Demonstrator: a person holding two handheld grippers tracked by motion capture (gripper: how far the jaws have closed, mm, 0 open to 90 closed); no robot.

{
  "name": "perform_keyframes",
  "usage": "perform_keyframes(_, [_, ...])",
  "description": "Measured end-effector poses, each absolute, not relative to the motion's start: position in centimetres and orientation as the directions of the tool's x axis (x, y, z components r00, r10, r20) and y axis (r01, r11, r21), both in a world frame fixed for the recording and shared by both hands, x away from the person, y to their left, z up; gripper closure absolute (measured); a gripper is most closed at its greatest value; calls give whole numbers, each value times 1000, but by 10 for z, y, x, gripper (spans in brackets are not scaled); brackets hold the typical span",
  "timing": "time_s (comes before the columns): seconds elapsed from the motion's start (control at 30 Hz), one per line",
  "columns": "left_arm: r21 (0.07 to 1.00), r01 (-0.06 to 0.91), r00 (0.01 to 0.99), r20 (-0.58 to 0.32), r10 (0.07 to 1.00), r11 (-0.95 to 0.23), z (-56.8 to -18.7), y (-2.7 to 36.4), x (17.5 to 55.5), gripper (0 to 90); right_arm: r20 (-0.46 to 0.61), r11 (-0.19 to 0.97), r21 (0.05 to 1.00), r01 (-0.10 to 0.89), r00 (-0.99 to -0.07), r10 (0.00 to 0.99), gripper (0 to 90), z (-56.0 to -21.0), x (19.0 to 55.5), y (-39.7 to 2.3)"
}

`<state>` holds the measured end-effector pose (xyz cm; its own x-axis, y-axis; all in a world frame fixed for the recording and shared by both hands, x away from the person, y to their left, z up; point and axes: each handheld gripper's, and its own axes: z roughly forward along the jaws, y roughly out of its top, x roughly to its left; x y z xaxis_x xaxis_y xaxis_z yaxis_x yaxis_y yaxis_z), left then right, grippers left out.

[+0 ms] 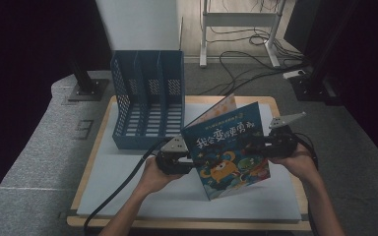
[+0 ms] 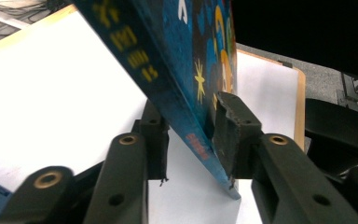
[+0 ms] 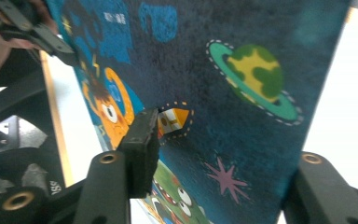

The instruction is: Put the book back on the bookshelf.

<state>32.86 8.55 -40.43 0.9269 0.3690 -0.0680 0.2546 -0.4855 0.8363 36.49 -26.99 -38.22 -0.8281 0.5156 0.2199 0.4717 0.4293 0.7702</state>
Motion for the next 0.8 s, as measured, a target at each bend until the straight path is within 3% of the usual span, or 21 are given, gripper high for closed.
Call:
perform_keyframes(0.23, [824, 283, 923, -95, 372, -491, -402, 85, 334, 711, 198, 446, 747, 493, -805, 559, 455, -385, 368, -269])
perform_keyframes(0.4, [827, 239, 920, -25, 392, -510, -387, 89, 330, 755, 184, 450, 757, 474, -815, 550, 440, -385, 371, -263])
perform_keyframes(0.5, [842, 187, 920, 30, 391, -506, -374, 97, 324, 807, 111, 440, 805, 398, -830, 546, 419, -386, 370, -253])
perform_keyframes(0.6, [827, 210, 917, 18, 398, -522, -373, 99, 324, 807, 164, 434, 796, 422, -840, 517, 414, -388, 377, -247])
perform_keyframes(0.8, [828, 207, 917, 21, 398, -521, -383, 98, 325, 805, 158, 425, 805, 414, -840, 519, 405, -399, 378, -248])
